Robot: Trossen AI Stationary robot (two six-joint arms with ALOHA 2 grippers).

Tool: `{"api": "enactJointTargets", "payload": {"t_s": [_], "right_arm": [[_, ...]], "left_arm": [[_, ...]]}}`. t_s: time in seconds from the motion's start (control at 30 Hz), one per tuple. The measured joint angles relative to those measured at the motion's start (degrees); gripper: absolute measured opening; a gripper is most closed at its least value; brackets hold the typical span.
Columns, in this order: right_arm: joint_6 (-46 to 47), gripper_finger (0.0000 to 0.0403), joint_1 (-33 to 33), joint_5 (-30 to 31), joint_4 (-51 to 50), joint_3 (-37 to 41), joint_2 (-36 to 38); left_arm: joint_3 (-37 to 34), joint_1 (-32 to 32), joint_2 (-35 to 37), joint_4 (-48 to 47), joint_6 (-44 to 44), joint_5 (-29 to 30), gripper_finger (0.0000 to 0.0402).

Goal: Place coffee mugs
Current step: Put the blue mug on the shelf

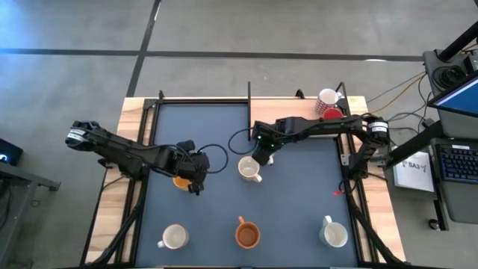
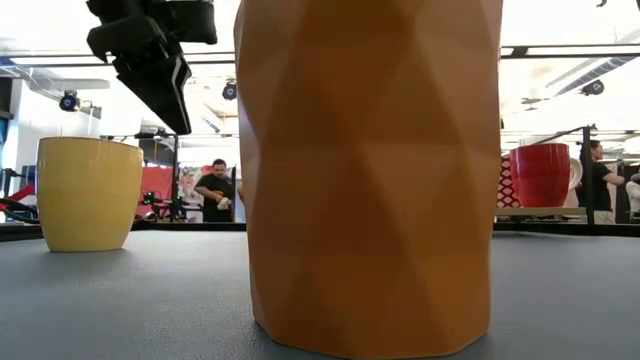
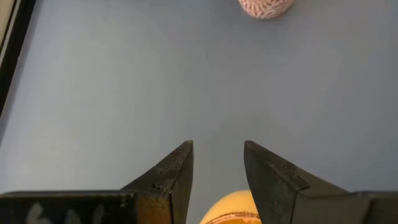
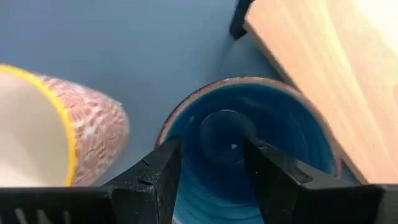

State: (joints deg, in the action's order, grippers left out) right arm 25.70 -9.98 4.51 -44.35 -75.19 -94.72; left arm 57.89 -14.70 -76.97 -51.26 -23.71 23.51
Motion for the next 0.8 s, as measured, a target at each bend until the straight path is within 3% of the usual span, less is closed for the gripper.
{"api": "enactJointTargets", "payload": {"t_s": [0.8], "right_arm": [[1.03, 0.0155, 0.39, -0.18, 2.27, -1.88, -0.55]], "left_arm": [[-1.82, 0.0, 1.04, 0.63, -1.26, 0.15, 0.0125]]}}
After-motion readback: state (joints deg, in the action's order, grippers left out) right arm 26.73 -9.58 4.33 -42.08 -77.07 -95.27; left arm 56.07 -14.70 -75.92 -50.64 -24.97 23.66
